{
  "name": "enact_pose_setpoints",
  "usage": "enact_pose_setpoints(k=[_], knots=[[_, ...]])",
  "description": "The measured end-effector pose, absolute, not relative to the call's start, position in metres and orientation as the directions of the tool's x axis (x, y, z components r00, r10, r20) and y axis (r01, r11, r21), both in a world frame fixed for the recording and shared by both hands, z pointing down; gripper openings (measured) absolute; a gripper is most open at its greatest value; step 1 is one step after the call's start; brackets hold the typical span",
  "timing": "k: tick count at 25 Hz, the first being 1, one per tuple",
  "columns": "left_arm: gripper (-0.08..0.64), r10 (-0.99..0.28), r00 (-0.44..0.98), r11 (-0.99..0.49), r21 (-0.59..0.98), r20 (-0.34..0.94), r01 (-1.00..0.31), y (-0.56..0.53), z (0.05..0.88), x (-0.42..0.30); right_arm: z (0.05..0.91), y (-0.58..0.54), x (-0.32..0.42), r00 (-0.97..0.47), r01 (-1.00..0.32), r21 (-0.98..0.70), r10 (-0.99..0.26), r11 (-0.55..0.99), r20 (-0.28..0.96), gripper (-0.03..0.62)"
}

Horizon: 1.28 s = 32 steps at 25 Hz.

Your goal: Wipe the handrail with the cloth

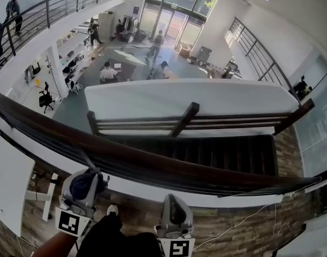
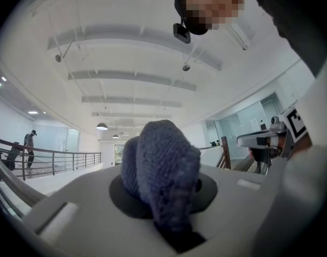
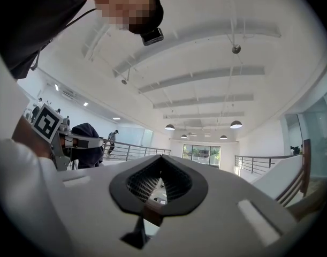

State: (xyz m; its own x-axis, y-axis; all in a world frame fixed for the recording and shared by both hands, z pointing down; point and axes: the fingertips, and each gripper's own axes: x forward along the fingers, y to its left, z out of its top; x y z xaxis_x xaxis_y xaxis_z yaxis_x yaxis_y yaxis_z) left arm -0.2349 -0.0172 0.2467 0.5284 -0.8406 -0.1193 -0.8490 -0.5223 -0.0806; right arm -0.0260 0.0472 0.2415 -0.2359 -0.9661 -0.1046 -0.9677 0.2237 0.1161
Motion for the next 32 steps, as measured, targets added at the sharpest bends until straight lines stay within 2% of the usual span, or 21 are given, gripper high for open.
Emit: enact_pose_setpoints(k=[3,8,13,16,24,32], knots=[[0.058,-0.834,0.533,-0.528,-0.073,-0.143,-0.846,-0.034,0.241,-0.238,0.243,0.03,-0.03,-0.212,-0.973,0.107,-0.973,0.202,-0.088,0.002],[0.058,-0.875,0.471,-0.471,-0.03,-0.112,-0.882,-0.056,0.253,-0.248,0.263,-0.006,-0.036,-0.19,-0.981,0.035,-0.981,0.189,-0.036,0.002],[0.058,-0.879,0.468,-0.47,-0.001,-0.086,-0.883,-0.074,0.262,-0.227,0.262,-0.035,-0.058,-0.23,-0.973,0.046,-0.971,0.228,-0.056,0.002],[0.057,-0.881,0.466,-0.467,-0.005,-0.083,-0.884,-0.085,0.267,-0.219,0.27,-0.043,-0.067,-0.25,-0.965,0.086,-0.968,0.247,-0.028,0.002],[0.057,-0.887,0.456,-0.455,-0.025,-0.069,-0.89,-0.11,0.275,-0.21,0.278,-0.064,-0.051,-0.171,-0.982,0.075,-0.985,0.171,0.01,0.002],[0.058,-0.86,0.507,-0.504,-0.052,-0.062,-0.862,-0.116,0.284,-0.2,0.278,-0.08,-0.044,-0.128,-0.989,0.078,-0.992,0.129,0.016,0.002]])
